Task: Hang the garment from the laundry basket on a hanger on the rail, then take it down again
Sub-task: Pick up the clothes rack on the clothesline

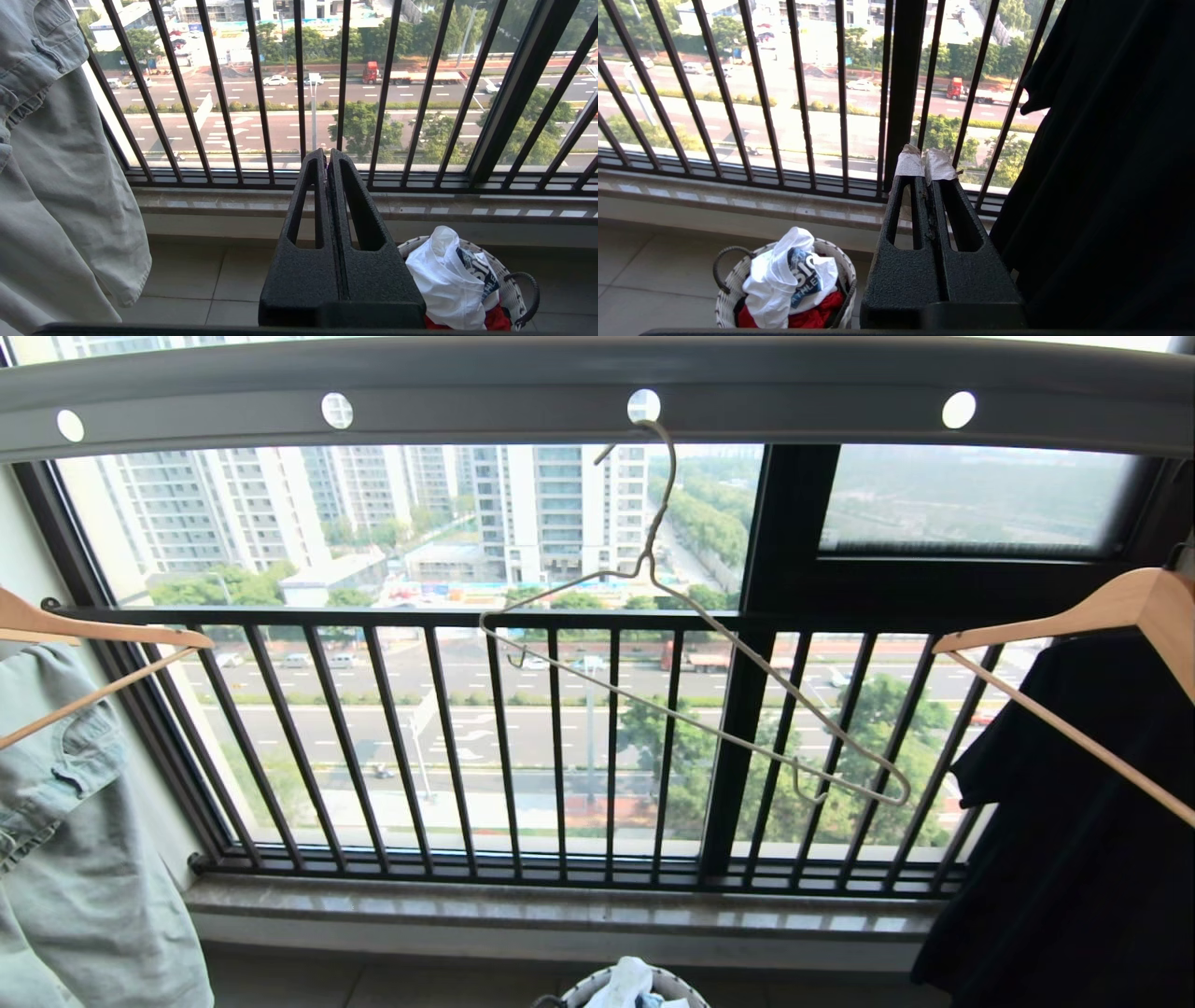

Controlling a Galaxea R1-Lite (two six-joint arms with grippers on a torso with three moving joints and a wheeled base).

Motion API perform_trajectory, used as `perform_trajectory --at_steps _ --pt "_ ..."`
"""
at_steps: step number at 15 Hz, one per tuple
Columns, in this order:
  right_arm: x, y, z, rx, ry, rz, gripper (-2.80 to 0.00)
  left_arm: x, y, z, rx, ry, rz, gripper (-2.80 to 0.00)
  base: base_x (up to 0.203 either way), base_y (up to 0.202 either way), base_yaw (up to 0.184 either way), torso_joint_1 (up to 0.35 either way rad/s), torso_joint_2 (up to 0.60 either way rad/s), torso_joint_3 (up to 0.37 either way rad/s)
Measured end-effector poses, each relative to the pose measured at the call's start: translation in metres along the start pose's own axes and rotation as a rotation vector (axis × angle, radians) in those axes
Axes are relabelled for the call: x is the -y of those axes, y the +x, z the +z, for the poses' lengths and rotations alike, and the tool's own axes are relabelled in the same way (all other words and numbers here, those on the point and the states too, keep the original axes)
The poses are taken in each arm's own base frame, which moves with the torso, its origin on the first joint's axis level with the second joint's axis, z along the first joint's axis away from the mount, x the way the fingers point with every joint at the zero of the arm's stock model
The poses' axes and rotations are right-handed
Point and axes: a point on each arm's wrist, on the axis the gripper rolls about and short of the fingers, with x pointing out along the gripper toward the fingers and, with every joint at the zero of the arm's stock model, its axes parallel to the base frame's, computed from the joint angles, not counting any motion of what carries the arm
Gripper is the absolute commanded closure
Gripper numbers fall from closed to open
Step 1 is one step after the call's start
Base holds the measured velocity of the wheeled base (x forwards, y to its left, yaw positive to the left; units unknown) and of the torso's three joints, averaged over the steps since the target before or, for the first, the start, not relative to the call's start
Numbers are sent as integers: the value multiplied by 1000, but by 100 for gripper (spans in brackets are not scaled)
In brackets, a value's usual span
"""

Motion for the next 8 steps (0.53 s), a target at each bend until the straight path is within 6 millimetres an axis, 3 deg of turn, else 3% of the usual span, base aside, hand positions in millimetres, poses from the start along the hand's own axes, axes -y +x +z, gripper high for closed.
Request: perform_trajectory --at_steps 8 --pt "0 0 0 0 0 0 0 0 0 0 0 0 -1 0 0 0 0 0 0 0"
